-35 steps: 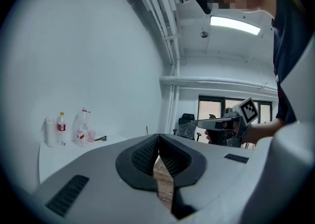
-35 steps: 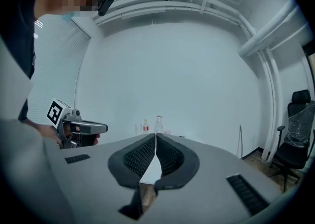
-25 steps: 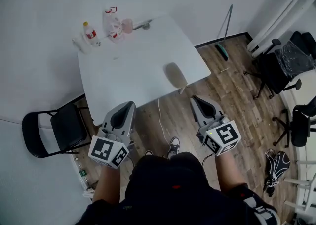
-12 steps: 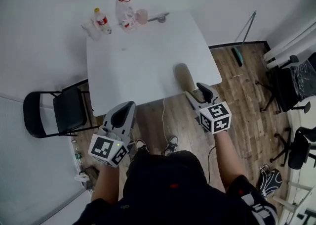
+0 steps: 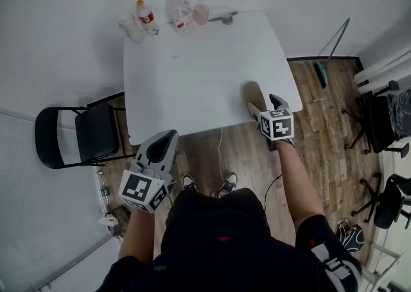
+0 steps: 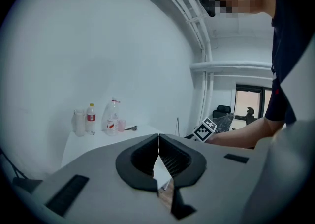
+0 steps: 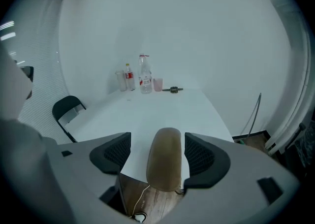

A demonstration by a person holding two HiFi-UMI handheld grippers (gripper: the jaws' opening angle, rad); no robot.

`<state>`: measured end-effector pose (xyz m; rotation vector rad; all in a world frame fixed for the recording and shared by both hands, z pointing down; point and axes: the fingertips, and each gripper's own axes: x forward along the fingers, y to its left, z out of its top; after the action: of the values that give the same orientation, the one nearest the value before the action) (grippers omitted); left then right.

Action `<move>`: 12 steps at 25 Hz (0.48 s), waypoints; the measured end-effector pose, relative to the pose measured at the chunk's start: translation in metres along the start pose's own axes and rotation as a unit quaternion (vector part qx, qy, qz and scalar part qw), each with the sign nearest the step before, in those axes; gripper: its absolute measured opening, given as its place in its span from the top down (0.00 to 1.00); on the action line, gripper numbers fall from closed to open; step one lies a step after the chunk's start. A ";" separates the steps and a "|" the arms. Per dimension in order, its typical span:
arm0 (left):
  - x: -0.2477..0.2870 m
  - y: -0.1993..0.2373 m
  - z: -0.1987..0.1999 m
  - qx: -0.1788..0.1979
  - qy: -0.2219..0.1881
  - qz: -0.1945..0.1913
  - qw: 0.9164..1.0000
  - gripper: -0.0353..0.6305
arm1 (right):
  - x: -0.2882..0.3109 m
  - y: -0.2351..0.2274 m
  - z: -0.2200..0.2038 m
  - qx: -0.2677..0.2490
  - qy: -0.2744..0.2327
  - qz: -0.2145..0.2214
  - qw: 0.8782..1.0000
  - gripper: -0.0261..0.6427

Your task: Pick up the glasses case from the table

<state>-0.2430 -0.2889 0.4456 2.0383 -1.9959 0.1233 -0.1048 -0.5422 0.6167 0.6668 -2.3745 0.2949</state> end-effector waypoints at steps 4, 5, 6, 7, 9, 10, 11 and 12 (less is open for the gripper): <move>-0.001 0.009 -0.005 -0.008 0.004 0.010 1.000 0.91 | 0.036 -0.004 -0.014 -0.009 0.044 0.004 0.999 0.43; -0.002 0.010 -0.007 -0.010 0.005 0.013 1.000 0.91 | 0.045 -0.004 -0.019 -0.017 0.055 0.007 0.998 0.41; -0.002 0.011 -0.009 -0.011 0.007 0.017 1.000 0.91 | 0.054 -0.004 -0.024 -0.025 0.066 0.008 0.997 0.39; -0.003 0.012 -0.012 -0.011 0.011 0.020 1.000 0.91 | 0.062 -0.006 -0.028 -0.030 0.076 0.007 0.997 0.39; -0.004 0.014 -0.018 -0.011 0.018 0.029 0.999 0.91 | 0.075 -0.012 -0.036 -0.034 0.091 -0.002 0.995 0.38; -0.006 0.014 -0.020 -0.013 0.020 0.034 0.999 0.91 | 0.081 -0.015 -0.039 -0.034 0.098 -0.008 0.995 0.37; -0.008 0.015 -0.022 -0.015 0.020 0.039 0.999 0.91 | 0.085 -0.018 -0.042 -0.032 0.105 -0.012 0.994 0.37; -0.009 0.016 -0.023 -0.018 0.019 0.043 0.999 0.91 | 0.089 -0.021 -0.045 -0.029 0.113 -0.015 0.993 0.37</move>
<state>-0.2565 -0.2739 0.4678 1.9141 -2.0477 0.1426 -0.1290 -0.5777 0.7096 0.6091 -2.1477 0.2728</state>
